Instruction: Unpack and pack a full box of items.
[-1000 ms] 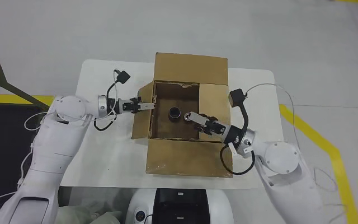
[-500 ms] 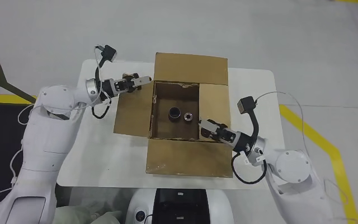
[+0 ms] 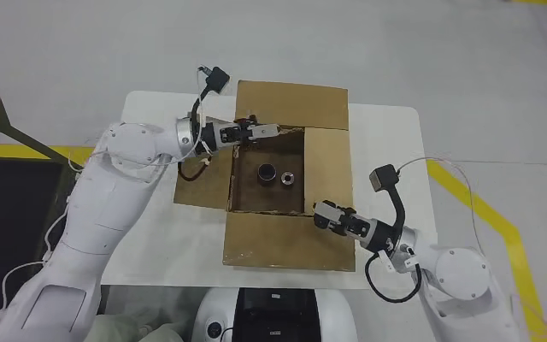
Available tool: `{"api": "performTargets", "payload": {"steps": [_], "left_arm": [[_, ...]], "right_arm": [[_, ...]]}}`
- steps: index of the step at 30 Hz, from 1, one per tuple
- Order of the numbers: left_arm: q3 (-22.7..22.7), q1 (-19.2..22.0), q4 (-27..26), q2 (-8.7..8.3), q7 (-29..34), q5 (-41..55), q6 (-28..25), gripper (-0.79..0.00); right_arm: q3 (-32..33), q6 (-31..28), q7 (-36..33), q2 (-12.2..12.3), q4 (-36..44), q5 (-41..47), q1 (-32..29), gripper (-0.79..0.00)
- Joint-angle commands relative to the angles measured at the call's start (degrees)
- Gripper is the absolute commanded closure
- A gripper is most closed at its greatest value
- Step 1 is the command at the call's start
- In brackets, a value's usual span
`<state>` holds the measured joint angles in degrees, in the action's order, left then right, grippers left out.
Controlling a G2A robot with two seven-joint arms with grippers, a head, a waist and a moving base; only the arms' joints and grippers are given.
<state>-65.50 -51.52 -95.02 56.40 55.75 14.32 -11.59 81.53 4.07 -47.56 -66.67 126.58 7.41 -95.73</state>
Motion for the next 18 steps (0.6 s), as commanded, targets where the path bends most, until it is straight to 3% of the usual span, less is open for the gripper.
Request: {"api": "performTargets", "payload": {"steps": [1,4,18], "left_arm": [[1.94,0.98,0.15,0.37,-0.08,-0.71,0.32,-0.785],[3.65,1.88,0.64,0.81,-0.48,-1.03,0.76,-0.785],[3.65,1.88,0.64,0.81,-0.48,-1.03,0.76,-0.785]], "right_arm": [[0.81,-0.47,0.25,0.13,0.80,0.44,-1.30,-0.785],[1.36,-0.83,0.45,0.22,1.25,0.70,-2.18,-0.785],[1.36,-0.83,0.45,0.22,1.25,0.70,-2.18,-0.785]]}}
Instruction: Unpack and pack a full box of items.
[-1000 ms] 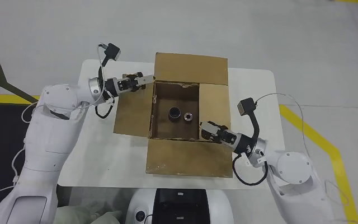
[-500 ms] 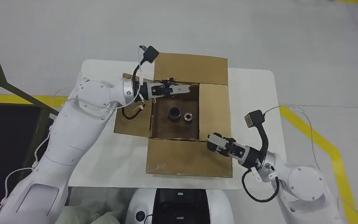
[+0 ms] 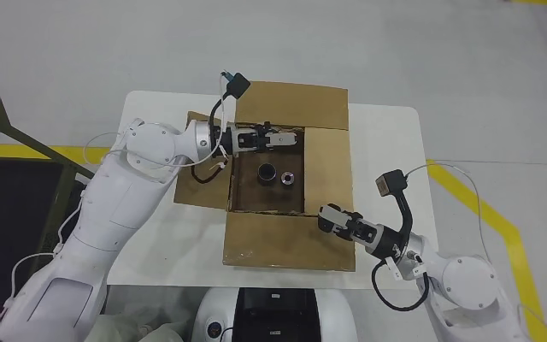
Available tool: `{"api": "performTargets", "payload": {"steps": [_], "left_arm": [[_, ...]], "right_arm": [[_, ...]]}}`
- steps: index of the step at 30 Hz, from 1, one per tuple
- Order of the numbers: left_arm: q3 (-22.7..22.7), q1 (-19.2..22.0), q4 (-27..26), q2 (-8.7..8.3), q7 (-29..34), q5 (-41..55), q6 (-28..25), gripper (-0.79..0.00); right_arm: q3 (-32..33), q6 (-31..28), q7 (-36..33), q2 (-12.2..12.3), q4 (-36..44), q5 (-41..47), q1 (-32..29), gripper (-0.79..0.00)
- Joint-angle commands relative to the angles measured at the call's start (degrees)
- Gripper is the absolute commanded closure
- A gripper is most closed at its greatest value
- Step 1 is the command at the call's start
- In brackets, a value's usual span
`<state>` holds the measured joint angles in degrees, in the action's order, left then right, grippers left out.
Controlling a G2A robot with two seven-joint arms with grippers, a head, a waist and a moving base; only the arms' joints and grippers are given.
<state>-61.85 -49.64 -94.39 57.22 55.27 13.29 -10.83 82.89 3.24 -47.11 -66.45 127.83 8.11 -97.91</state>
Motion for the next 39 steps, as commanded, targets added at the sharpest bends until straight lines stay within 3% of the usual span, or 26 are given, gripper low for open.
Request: {"api": "performTargets", "payload": {"steps": [1,4,8,14,19,25,39], "left_arm": [[0.00,0.00,0.00,0.00,0.00,0.00,0.00,-0.785],[0.25,0.12,-0.35,0.14,-1.27,-0.43,1.46,-0.785],[2.58,3.67,1.17,1.02,-1.87,-0.35,4.30,-0.785],[10.05,10.40,7.97,3.80,-3.12,1.42,6.14,-0.785],[16.13,12.98,11.86,6.35,-5.30,2.33,4.79,-0.785],[20.55,13.35,13.27,8.19,-7.53,-0.50,5.16,-0.785],[21.94,10.62,14.63,8.81,-9.57,-9.60,8.05,-0.785]], "right_arm": [[0.00,0.00,0.00,0.00,0.00,0.00,0.00,-0.785],[-0.39,0.35,0.94,-0.01,-0.03,0.43,0.02,-0.785],[-0.49,1.09,0.92,0.15,1.56,1.35,-0.68,-0.785],[-0.60,1.92,-0.17,0.52,4.32,2.14,-2.94,-0.785],[-1.76,2.32,-0.96,0.79,5.60,1.64,-3.99,-0.785],[-4.31,3.19,-1.57,1.00,4.96,0.88,-2.95,-0.785],[-8.59,4.75,-0.61,1.39,3.50,-0.25,-0.99,-0.785]]}}
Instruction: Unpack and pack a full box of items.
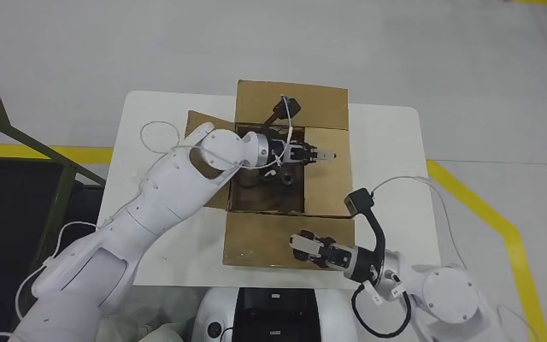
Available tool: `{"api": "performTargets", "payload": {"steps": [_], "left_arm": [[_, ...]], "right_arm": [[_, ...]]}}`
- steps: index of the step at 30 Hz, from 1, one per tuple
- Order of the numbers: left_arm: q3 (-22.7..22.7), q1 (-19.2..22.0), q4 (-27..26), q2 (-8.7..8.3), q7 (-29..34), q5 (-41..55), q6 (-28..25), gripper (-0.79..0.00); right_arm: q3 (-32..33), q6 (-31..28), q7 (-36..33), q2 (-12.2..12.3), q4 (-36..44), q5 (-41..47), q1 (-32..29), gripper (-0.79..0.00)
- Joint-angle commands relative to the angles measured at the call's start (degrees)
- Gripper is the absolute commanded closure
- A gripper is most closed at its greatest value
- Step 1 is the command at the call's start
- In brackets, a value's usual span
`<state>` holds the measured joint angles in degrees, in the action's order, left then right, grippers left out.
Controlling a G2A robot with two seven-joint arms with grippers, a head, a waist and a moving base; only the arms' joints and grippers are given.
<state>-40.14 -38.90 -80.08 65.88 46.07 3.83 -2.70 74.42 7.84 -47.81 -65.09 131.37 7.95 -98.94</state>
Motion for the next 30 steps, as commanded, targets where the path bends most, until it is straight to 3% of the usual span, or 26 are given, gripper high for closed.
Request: {"api": "performTargets", "payload": {"steps": [1,9,15,22,30], "left_arm": [[0.26,-0.21,1.09,0.42,-1.69,-0.01,-0.27,-0.785],[-0.33,-0.39,4.33,2.01,-7.78,2.70,-4.12,-0.785],[-4.64,-1.78,3.13,2.02,-11.96,6.77,-8.16,-0.785],[-7.29,-2.56,0.85,2.11,-9.31,10.99,-10.00,-0.785],[-6.00,-3.19,3.29,2.11,-4.94,4.79,-4.10,-0.785]], "right_arm": [[-0.40,0.44,0.29,0.07,-0.12,-0.22,0.09,-0.785],[-1.47,1.72,1.31,0.35,-0.52,-0.94,0.16,-0.785],[-1.85,2.91,2.93,0.58,-1.15,-2.51,0.23,-0.785],[-3.33,3.79,4.68,0.60,-3.58,-2.46,1.57,-0.785],[-3.93,4.14,5.66,0.73,-4.39,-1.73,2.42,-0.785]]}}
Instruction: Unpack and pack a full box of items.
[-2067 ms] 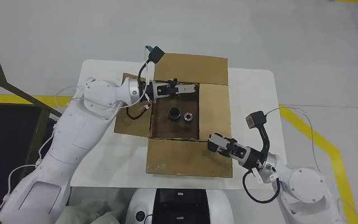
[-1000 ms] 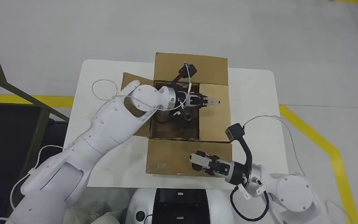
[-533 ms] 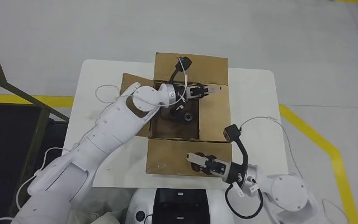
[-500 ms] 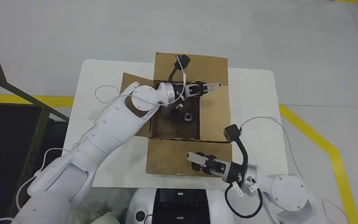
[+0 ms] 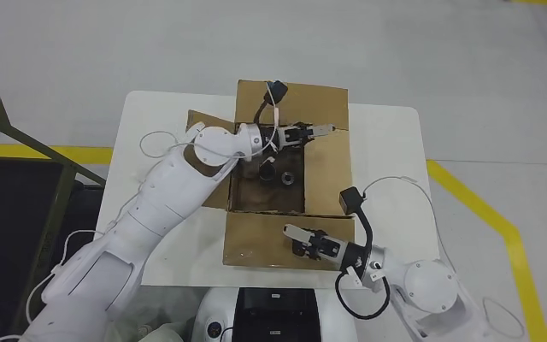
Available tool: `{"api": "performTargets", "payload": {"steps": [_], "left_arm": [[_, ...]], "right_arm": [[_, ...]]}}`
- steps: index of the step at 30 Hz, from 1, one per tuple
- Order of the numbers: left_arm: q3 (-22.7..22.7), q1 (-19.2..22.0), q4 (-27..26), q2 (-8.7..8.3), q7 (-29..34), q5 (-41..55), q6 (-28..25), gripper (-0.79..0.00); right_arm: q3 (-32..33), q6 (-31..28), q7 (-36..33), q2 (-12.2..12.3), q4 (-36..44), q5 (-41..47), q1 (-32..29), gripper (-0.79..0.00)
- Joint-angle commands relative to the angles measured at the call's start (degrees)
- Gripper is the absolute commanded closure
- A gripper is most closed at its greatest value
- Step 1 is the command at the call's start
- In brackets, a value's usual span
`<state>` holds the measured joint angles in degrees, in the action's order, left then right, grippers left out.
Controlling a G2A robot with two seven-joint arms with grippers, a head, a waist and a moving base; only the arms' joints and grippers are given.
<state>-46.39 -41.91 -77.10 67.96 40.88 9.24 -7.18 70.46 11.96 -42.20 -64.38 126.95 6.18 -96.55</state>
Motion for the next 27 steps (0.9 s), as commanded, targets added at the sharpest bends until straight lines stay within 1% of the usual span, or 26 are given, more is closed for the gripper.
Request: {"api": "performTargets", "payload": {"steps": [1,7,10,12,15,18,21,23,27], "left_arm": [[0.55,-0.45,0.49,0.09,0.44,-1.23,0.63,-0.785],[2.17,-1.33,1.62,1.01,-0.50,-1.63,-0.13,-0.785],[2.73,-0.93,2.71,1.84,-2.45,-0.41,-2.11,-0.785],[2.54,-0.63,3.35,2.33,-3.81,1.10,-4.03,-0.785],[0.95,-0.53,4.22,2.66,-7.43,2.02,-8.94,-0.785],[-0.63,-1.19,3.30,2.80,-10.10,3.07,-12.55,-0.785],[-1.31,-1.61,2.44,2.98,-9.43,4.66,-14.74,-0.785],[-1.25,-1.38,2.45,3.24,-8.12,6.18,-14.70,-0.785],[-0.91,-1.05,2.86,3.88,-7.20,8.20,-14.84,-0.785]], "right_arm": [[0.03,0.14,0.01,0.06,0.07,0.02,0.07,-0.785],[-0.34,0.28,-0.02,0.21,-0.22,0.34,0.69,-0.785],[-0.63,0.33,0.16,0.25,-0.62,0.60,0.99,-0.785],[-0.69,0.34,0.36,0.30,-0.68,0.70,1.01,-0.785],[-0.50,0.61,0.64,0.42,-0.64,0.81,0.76,-0.785],[-0.03,0.95,1.33,0.49,-1.73,1.36,0.79,-0.785],[0.52,-0.36,2.80,0.35,-4.89,3.85,1.74,-0.785],[0.83,-1.20,3.91,0.23,-7.46,5.26,2.62,-0.785],[0.89,-2.74,5.80,0.08,-9.11,6.64,3.38,-0.785]]}}
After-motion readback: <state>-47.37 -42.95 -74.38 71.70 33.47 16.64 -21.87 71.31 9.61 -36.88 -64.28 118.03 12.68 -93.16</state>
